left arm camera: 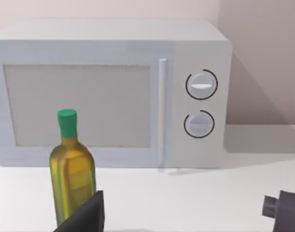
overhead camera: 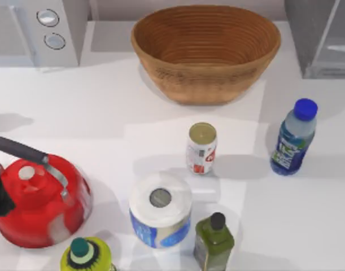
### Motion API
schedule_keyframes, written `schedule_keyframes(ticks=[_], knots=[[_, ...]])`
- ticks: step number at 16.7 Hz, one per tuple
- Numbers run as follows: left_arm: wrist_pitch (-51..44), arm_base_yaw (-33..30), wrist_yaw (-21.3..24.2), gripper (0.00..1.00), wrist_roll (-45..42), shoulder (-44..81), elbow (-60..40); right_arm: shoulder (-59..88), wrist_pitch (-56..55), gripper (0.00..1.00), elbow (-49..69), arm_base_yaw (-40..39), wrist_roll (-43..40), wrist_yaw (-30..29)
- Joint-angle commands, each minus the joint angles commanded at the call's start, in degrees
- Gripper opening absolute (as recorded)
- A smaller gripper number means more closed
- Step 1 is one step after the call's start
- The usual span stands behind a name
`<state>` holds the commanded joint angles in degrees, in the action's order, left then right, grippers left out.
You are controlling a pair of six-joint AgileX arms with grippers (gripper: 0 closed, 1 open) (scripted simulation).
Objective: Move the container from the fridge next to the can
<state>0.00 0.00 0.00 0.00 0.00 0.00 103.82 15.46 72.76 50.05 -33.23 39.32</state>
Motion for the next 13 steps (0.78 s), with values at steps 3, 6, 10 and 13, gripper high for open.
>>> schedule_keyframes(ticks=[3,6,10,13], knots=[[0.0,0.0,0.0,1.0,0.0,0.0,0.0,-1.57,-3.25,1.0,-2.68,-8.92,6.13,-6.79],[0.0,0.0,0.0,1.0,0.0,0.0,0.0,-3.9,-7.49,1.0,-6.27,-21.4,13.95,-15.79],[0.0,0.0,0.0,1.0,0.0,0.0,0.0,-7.66,-13.37,1.0,-11.42,-38.21,24.67,-28.39],[0.0,0.0,0.0,1.0,0.0,0.0,0.0,-10.04,-16.76,1.0,-14.47,-46.27,30.8,-35.53]])
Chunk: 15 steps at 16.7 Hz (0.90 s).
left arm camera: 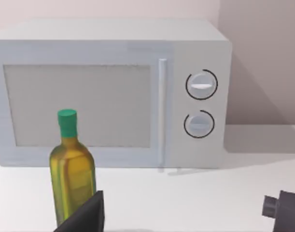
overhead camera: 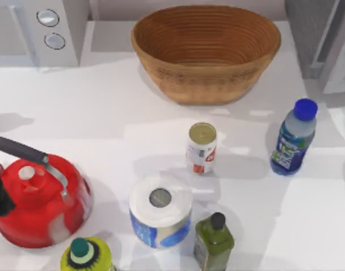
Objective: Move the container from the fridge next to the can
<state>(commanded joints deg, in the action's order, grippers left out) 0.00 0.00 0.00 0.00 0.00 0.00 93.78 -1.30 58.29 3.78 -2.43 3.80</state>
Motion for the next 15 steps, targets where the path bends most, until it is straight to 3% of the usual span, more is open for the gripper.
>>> schedule_keyframes(ticks=[8,15], knots=[[0.0,0.0,0.0,1.0,0.0,0.0,0.0,0.24,-0.88,1.0,-0.43,-1.58,2.07,-2.84],[0.0,0.0,0.0,1.0,0.0,0.0,0.0,14.02,2.57,1.0,16.59,-1.71,2.17,-2.95]])
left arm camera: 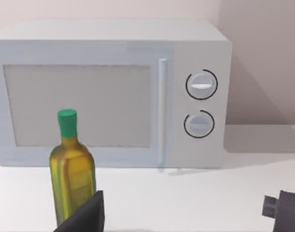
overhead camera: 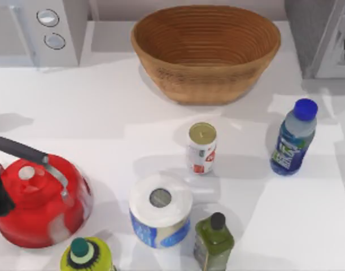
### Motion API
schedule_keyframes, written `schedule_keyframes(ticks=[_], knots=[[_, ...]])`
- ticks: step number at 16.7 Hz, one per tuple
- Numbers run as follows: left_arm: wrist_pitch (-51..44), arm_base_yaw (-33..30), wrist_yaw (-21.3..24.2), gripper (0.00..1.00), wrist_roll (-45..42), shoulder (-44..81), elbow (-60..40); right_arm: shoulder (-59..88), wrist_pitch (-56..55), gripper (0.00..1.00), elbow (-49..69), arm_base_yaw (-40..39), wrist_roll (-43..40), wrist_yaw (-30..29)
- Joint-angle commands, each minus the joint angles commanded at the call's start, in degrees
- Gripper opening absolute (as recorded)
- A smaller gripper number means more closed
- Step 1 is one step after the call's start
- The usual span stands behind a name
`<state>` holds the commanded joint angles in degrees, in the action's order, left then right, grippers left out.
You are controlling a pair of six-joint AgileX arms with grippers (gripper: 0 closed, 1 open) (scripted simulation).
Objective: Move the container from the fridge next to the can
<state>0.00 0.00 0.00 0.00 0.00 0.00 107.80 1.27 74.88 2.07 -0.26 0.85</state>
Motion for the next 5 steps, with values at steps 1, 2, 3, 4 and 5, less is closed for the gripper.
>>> schedule_keyframes(ticks=[1,2,3,4,5], knots=[[0.0,0.0,0.0,1.0,0.0,0.0,0.0,1.88,0.5,1.0,2.6,0.0,0.0,-0.07],[0.0,0.0,0.0,1.0,0.0,0.0,0.0,3.48,0.95,1.0,4.81,0.01,0.0,-0.13],[0.0,0.0,0.0,1.0,0.0,0.0,0.0,4.74,1.3,1.0,6.49,0.01,0.0,-0.18],[0.0,0.0,0.0,1.0,0.0,0.0,0.0,5.59,1.54,1.0,7.56,0.01,0.0,-0.22],[0.0,0.0,0.0,1.0,0.0,0.0,0.0,5.97,1.64,1.0,8.02,0.01,0.0,-0.23]])
